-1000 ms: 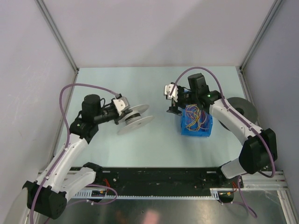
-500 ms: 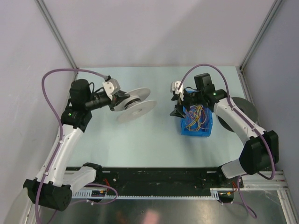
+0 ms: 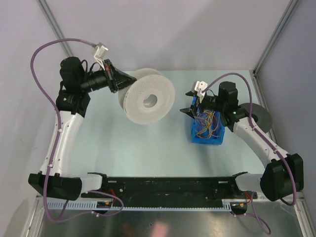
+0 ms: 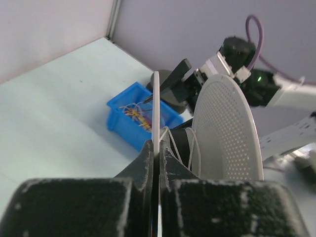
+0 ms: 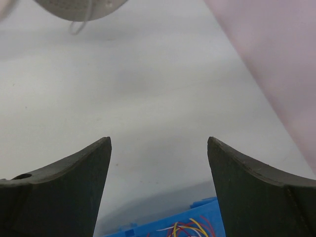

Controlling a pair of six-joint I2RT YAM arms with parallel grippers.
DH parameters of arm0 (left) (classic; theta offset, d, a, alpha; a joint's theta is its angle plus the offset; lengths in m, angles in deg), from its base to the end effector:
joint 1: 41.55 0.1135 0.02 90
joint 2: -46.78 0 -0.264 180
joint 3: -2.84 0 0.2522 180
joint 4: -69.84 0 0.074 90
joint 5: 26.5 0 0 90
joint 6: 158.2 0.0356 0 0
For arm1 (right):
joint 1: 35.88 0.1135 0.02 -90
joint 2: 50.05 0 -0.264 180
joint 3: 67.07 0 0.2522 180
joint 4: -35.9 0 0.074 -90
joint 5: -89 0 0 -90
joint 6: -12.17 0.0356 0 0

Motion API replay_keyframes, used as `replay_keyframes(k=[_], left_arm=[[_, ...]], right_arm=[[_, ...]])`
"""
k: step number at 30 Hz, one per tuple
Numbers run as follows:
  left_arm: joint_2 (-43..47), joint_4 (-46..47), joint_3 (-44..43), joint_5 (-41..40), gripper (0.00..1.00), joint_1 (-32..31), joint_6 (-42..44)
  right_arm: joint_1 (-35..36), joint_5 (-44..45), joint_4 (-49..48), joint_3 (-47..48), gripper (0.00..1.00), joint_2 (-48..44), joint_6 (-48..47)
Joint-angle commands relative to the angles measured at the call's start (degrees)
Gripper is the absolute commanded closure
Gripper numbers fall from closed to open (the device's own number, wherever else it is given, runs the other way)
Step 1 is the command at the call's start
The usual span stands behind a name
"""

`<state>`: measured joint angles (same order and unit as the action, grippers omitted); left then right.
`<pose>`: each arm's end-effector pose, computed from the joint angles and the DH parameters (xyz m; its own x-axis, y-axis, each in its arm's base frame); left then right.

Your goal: Wrap the cables

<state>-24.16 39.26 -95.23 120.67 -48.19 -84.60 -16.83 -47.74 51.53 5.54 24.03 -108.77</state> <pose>0.2462 -0.0588 0.4724 -0.3103 -0.1180 -0.9433 0.8425 0.4255 -0.3303 0.2692 0.1204 0.3320 0.2149 -0.2986 -0.9299 -0.8991 0.3114 -0.3077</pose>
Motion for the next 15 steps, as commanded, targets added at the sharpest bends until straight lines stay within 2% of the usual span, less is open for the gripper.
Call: replay_keyframes(k=[1,4,7,15], left_arm=[[-0.9,3.2,-6.5,-1.1,1.0,1.1,-19.5],[-2.2,3.3,-8.5,-0.8,1.0,1.8,-25.6],[-2.5,3.4,-8.9,1.5,1.0,2.0,-27.7],[-3.6,3.8,-6.3,14.0,1.0,4.4,-32.3]], right_arm=[[0.3,2.7,-16.1,-3.6,0.17,-3.3,7.4],[1.5,3.8,-20.0,-5.0,0.18,-3.9,9.5],[2.9,4.5,-21.8,-6.3,0.19,-5.0,9.8],[8.1,4.7,-21.5,-8.9,0.21,-11.3,11.7]])
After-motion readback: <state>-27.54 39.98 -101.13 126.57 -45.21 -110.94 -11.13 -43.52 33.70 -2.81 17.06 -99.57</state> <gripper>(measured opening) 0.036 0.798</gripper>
